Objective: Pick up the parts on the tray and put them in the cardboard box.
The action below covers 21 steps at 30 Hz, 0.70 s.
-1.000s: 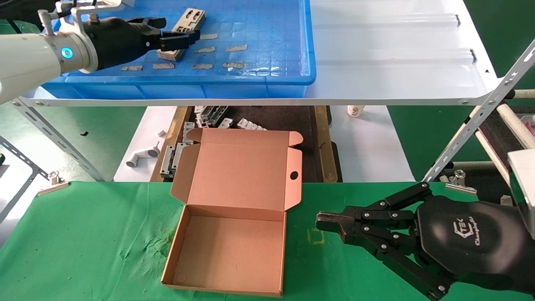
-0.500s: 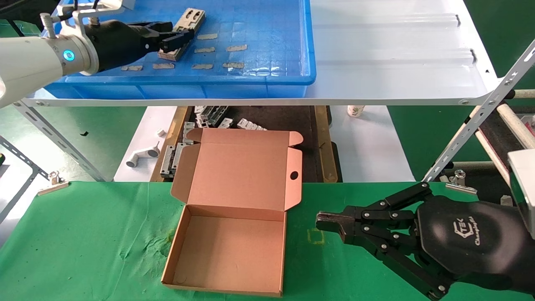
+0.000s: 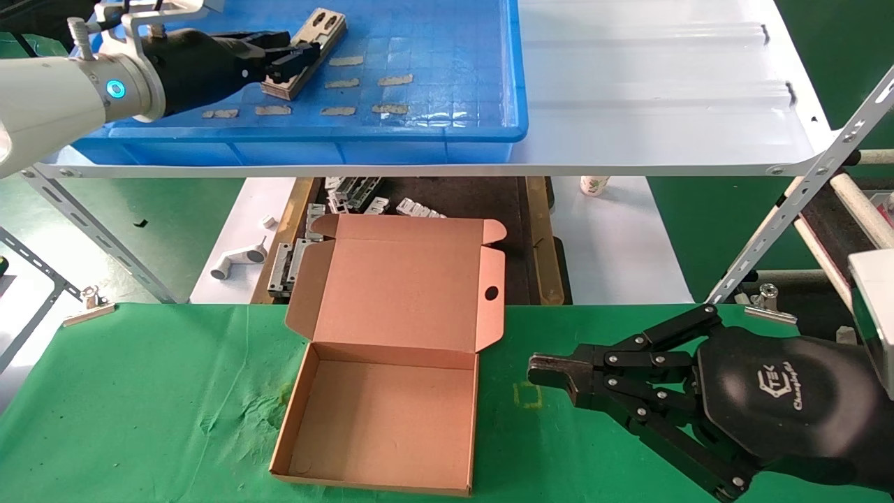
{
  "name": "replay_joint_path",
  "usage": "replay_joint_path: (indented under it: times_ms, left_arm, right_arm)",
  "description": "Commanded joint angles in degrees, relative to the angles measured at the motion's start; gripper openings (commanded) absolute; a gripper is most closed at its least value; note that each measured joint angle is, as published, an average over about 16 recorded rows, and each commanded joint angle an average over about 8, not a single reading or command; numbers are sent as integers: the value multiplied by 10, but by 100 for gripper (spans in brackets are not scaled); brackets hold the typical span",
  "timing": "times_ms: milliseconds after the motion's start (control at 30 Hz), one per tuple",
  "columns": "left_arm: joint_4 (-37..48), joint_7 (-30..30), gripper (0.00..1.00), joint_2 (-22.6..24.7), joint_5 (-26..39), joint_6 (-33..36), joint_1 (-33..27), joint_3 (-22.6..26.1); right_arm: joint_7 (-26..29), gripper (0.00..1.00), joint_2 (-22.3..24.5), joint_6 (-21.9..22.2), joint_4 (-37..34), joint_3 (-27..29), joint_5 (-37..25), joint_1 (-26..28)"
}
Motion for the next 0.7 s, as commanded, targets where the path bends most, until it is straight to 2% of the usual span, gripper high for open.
replay_joint_path:
  times_ms: [33,267,400,533,700]
  left_arm:
    - [-1,2,0,0,-1,-1,0,-1]
    - [-6,7,0,-8,-13,12,-7,-9]
    - [-16,17,0,-17,-21,44,-13,-14]
    - [-33,33,0,-36,-30,117,-20,-19]
    - [-55,47,0,-68,-39,249,-31,-23]
  right_arm:
    - [0,0,0,0,0,0,0,0]
    - [0,0,0,0,0,0,0,0]
    - [0,0,0,0,0,0,0,0]
    - [0,0,0,0,0,0,0,0]
    - [0,0,0,0,0,0,0,0]
